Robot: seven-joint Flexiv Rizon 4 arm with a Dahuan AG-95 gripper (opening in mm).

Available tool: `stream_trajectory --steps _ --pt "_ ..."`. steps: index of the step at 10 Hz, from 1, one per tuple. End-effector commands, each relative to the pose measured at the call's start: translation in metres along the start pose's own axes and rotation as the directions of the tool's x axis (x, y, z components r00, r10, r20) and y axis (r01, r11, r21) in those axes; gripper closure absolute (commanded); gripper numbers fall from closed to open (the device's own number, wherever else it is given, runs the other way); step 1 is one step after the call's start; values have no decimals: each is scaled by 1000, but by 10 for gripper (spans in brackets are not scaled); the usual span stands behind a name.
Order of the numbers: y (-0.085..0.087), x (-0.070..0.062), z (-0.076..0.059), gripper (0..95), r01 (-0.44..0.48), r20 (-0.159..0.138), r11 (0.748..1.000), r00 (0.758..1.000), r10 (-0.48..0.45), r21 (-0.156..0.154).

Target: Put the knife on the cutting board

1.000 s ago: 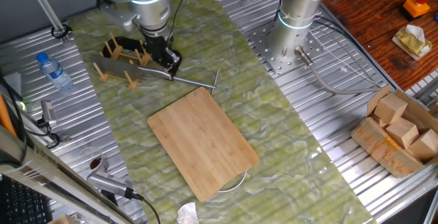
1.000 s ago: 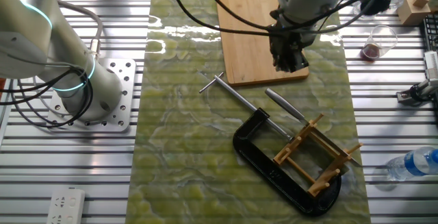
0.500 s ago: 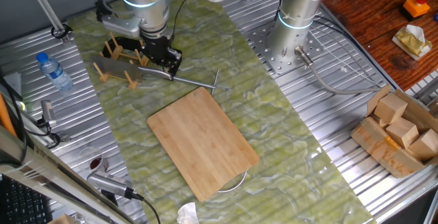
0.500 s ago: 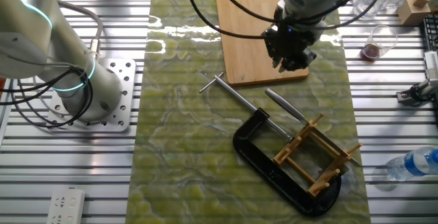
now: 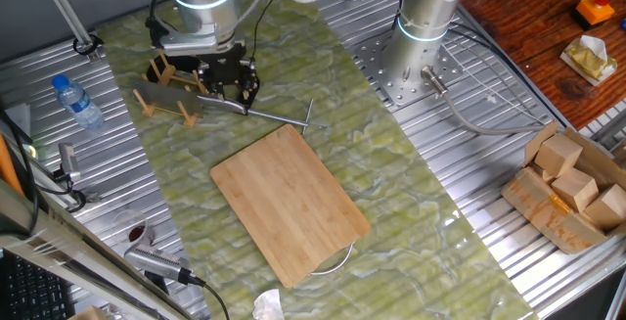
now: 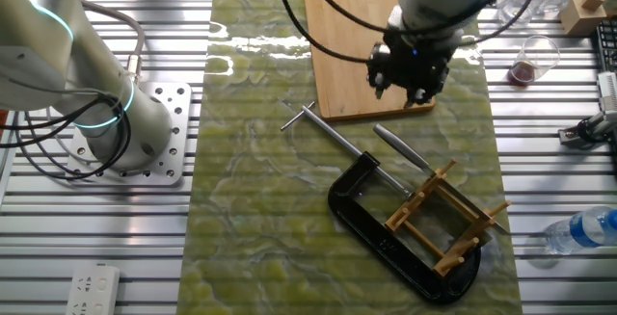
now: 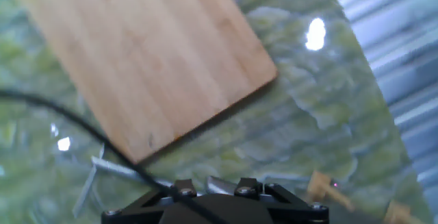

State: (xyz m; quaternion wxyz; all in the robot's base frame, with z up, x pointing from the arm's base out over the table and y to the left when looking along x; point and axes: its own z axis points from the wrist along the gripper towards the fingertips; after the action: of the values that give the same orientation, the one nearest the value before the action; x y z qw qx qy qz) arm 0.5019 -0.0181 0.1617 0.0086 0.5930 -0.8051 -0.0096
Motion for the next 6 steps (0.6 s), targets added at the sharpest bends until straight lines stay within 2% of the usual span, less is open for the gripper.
stream_trajectory --steps 1,2,3,6 --pt "-17 27 11 570 266 8 964 964 -266 -1" --pt "-20 29 12 570 282 1 959 959 -282 -1" --pt "-26 32 12 570 333 -4 943 943 -333 0" --pt "-36 41 15 570 394 -3 919 919 -394 5"
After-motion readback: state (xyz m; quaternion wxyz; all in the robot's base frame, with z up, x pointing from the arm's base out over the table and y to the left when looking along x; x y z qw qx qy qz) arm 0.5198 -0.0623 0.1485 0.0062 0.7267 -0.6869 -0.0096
